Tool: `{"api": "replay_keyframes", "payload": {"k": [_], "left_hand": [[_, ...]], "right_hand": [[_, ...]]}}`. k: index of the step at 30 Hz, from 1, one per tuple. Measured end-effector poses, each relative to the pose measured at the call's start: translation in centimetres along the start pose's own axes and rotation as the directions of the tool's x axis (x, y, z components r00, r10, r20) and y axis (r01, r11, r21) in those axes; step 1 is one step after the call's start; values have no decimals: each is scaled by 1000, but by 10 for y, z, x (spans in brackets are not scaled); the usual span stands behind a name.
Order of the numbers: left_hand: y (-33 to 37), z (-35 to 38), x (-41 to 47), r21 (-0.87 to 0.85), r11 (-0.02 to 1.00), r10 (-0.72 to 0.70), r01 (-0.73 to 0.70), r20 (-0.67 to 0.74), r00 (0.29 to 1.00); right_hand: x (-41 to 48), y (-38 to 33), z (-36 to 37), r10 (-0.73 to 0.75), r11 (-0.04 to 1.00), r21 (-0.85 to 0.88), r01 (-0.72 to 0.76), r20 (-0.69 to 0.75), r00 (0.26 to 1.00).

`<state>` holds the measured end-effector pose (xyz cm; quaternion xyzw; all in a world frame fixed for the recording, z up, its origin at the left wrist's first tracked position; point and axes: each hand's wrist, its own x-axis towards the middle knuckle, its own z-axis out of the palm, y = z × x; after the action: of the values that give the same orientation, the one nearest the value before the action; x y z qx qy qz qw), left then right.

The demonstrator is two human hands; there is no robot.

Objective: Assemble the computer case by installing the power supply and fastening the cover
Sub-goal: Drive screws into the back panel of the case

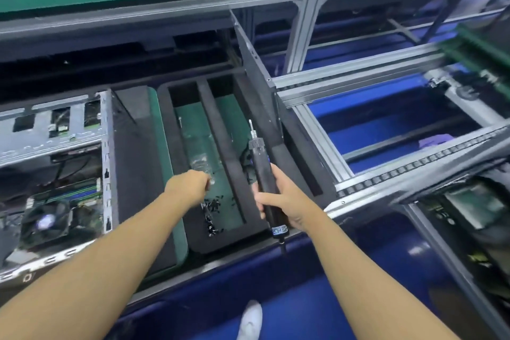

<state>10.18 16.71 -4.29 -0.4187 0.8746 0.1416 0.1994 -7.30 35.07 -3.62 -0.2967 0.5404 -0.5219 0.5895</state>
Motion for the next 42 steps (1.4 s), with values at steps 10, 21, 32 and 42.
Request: {"api": "replay_keyframes", "payload": {"k": [10,21,32,42], "left_hand": [[-1,46,38,449,891,93,-59,-55,994],[30,72,67,109,989,-106,101,34,994],[33,87,77,84,989,-122,120,20,992],[25,31,62,-986,113,-412,126,69,908]], "right_hand": [[37,39,-11,82,996,-43,-83,-3,997],[60,65,-21,136,990,-28,-137,-35,990],[61,67,-24,165,986,-22,-166,-33,986],[60,37,-13,150,987,-51,-150,-5,989]]}}
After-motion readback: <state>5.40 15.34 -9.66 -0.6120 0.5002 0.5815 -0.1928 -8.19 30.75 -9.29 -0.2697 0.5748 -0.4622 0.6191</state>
